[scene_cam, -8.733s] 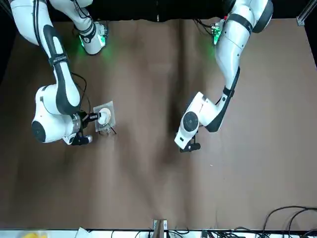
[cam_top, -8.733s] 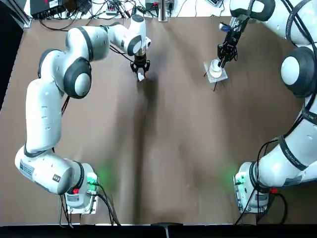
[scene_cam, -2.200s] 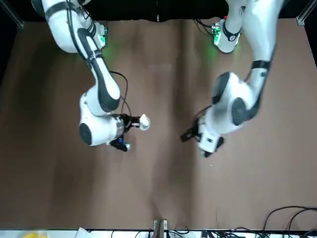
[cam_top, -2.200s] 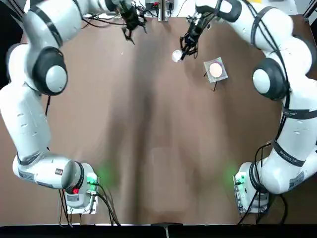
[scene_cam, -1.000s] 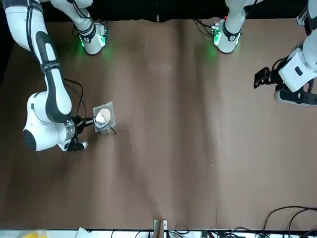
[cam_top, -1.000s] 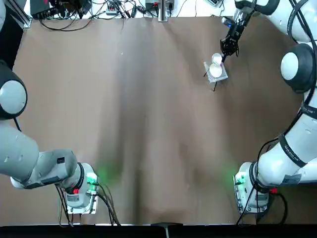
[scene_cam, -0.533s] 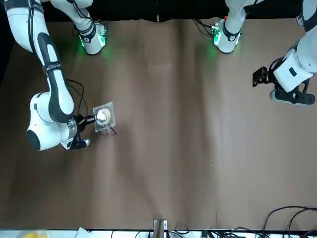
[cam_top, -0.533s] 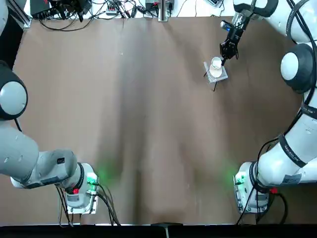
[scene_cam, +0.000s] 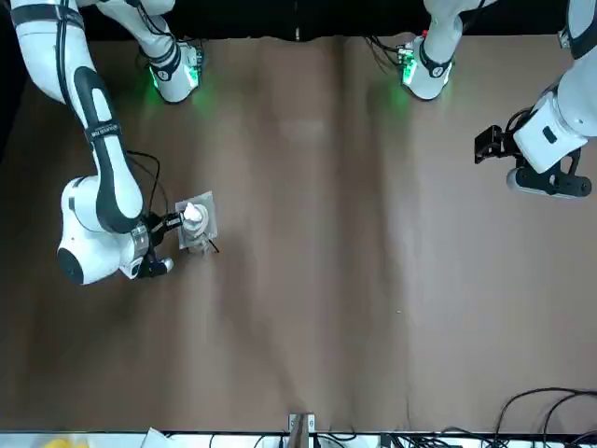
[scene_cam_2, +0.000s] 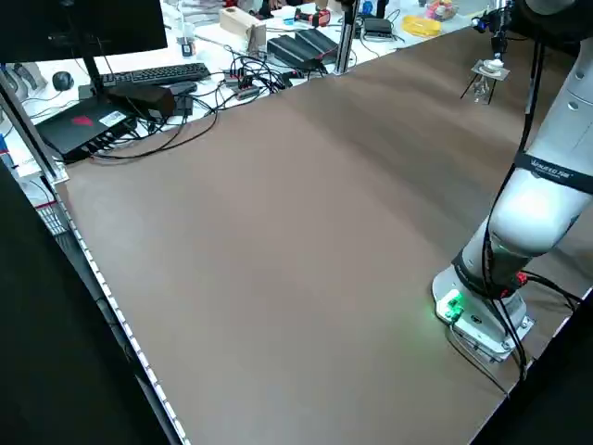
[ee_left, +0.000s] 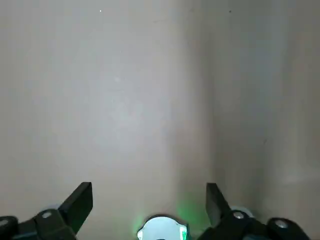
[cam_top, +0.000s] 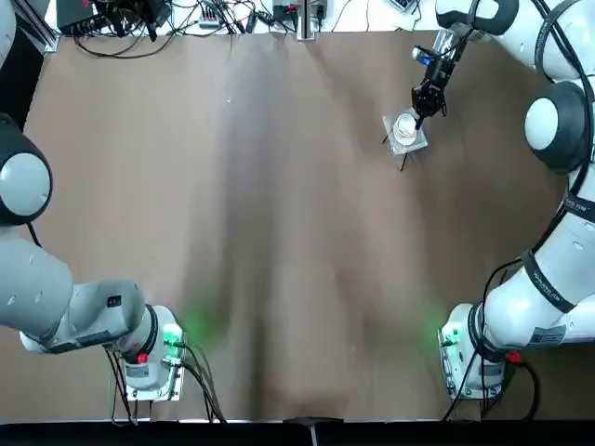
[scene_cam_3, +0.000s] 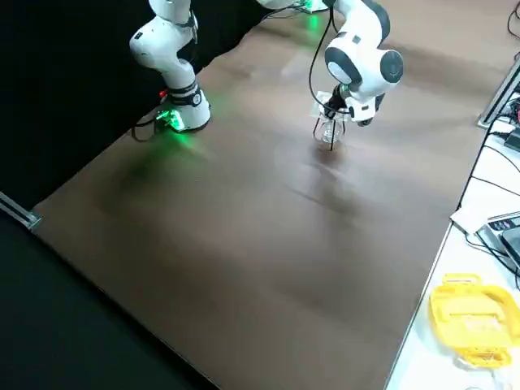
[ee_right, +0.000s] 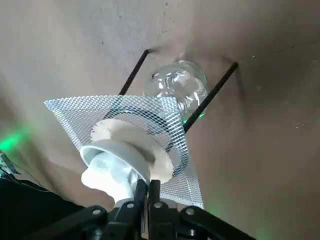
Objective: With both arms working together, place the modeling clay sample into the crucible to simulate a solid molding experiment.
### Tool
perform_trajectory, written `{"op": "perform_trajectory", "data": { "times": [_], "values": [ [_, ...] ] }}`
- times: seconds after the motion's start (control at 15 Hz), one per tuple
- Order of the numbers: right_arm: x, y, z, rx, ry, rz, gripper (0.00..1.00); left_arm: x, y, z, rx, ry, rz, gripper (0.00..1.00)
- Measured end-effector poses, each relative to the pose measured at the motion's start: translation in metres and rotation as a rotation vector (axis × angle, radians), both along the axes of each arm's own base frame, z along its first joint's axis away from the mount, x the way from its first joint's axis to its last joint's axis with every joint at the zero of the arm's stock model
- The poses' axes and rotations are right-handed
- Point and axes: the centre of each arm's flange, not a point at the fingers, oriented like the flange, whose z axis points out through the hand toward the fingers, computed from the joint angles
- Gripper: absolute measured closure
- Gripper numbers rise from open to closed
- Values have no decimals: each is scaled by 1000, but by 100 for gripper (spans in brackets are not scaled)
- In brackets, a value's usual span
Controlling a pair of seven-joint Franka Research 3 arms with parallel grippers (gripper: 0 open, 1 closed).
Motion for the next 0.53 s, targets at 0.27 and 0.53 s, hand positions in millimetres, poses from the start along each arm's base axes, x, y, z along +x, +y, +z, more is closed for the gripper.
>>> {"op": "perform_trajectory", "data": {
  "times": [0.27,0.53],
  "values": [
    [0,0,-2,6,1,8,96,0,2,0,15,-3,1,0],
    [0,-1,-1,8,0,10,69,2,10,0,31,-5,12,0]
  ]
}}
